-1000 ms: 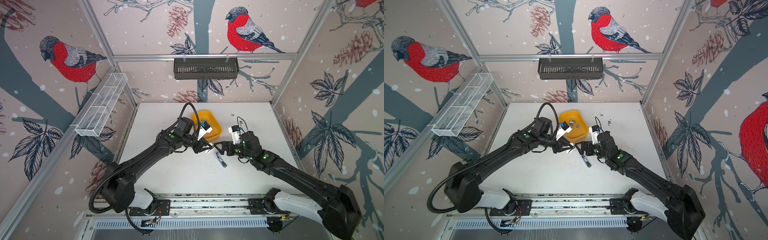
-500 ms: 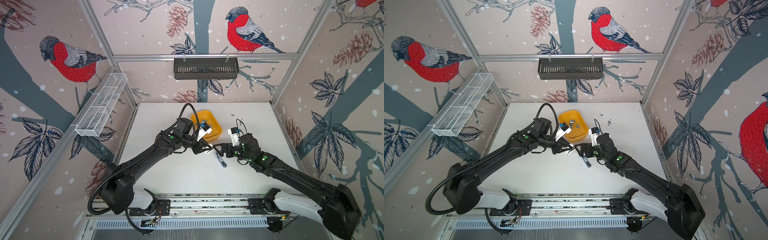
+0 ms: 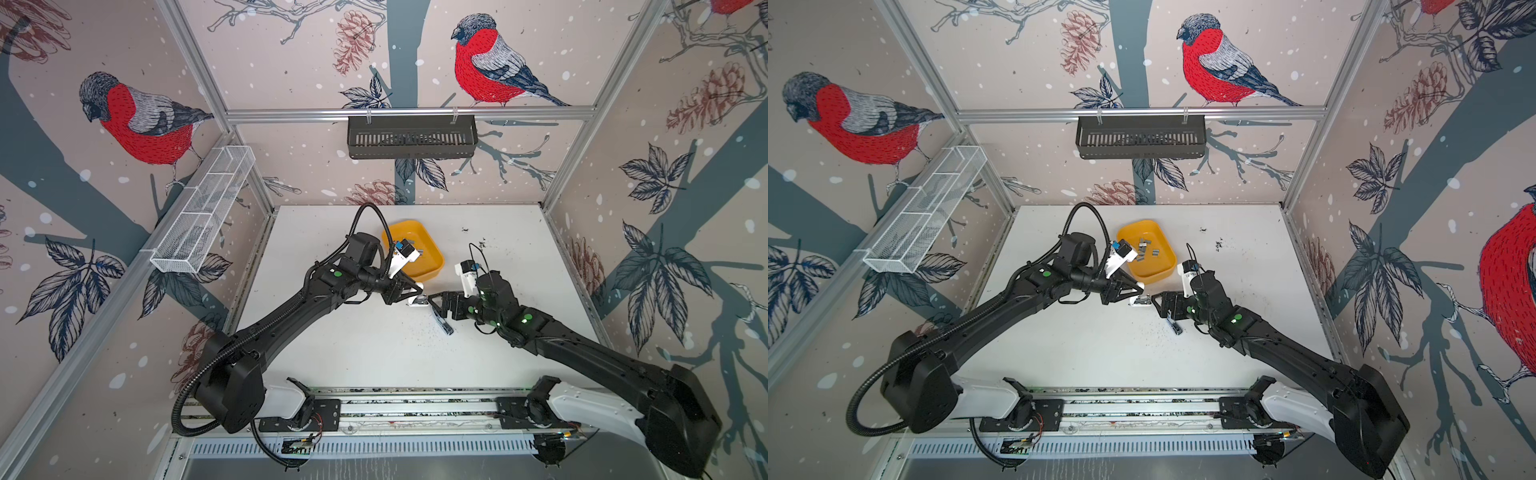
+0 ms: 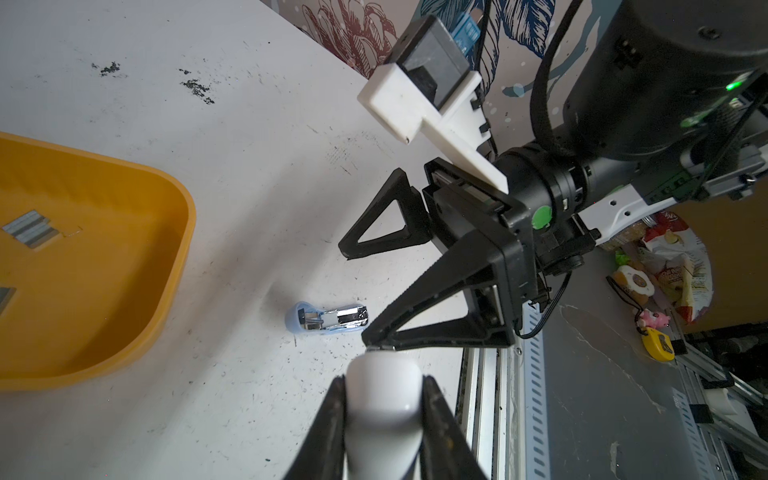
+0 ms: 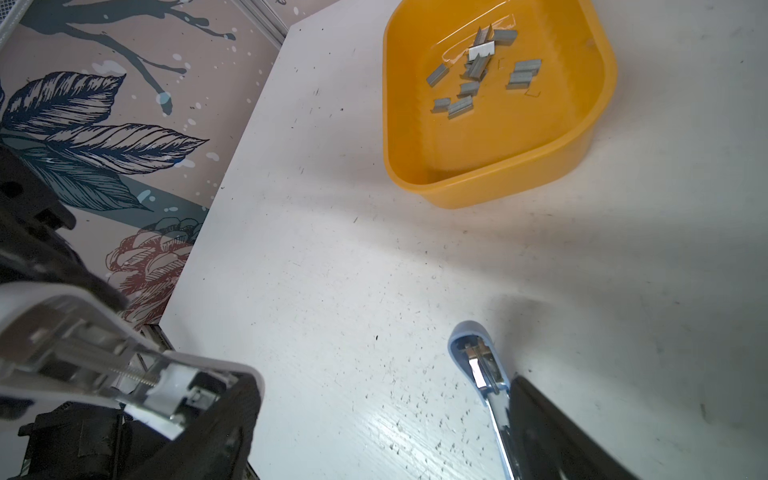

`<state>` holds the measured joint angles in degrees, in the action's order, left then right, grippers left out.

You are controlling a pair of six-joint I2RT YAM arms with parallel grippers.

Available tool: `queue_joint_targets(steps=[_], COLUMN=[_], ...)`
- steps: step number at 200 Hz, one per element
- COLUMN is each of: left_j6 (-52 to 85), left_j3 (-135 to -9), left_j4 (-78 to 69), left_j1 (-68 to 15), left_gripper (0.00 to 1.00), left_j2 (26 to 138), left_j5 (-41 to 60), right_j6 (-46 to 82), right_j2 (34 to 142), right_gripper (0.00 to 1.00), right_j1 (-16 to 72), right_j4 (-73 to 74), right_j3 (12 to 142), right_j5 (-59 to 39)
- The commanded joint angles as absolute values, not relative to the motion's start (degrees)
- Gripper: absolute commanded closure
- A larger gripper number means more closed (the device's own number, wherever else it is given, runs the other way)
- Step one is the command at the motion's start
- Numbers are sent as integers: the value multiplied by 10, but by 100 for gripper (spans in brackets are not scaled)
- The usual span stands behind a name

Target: Load the staples into the stapler

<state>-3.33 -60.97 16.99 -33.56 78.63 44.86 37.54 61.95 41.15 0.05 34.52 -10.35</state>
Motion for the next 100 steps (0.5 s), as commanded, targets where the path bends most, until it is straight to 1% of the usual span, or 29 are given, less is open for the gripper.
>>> queue_joint_targets(steps=[1, 62, 100], left_j6=[-27, -23, -25], left_j3=[-608, -604, -605], left_j4=[129, 121, 124], left_j1=[-332, -325, -324], left_gripper=[96, 97, 97], left_j2=[782, 780, 783], left_j5=[470, 479, 482], right_j6=[365, 343, 327], right_j2=[624, 646, 670], right_gripper=[6, 6, 6], right_j1=[419, 451, 474], right_j4=[3, 10, -2], right_j3=[345, 351, 370], right_j5=[-108, -120, -106])
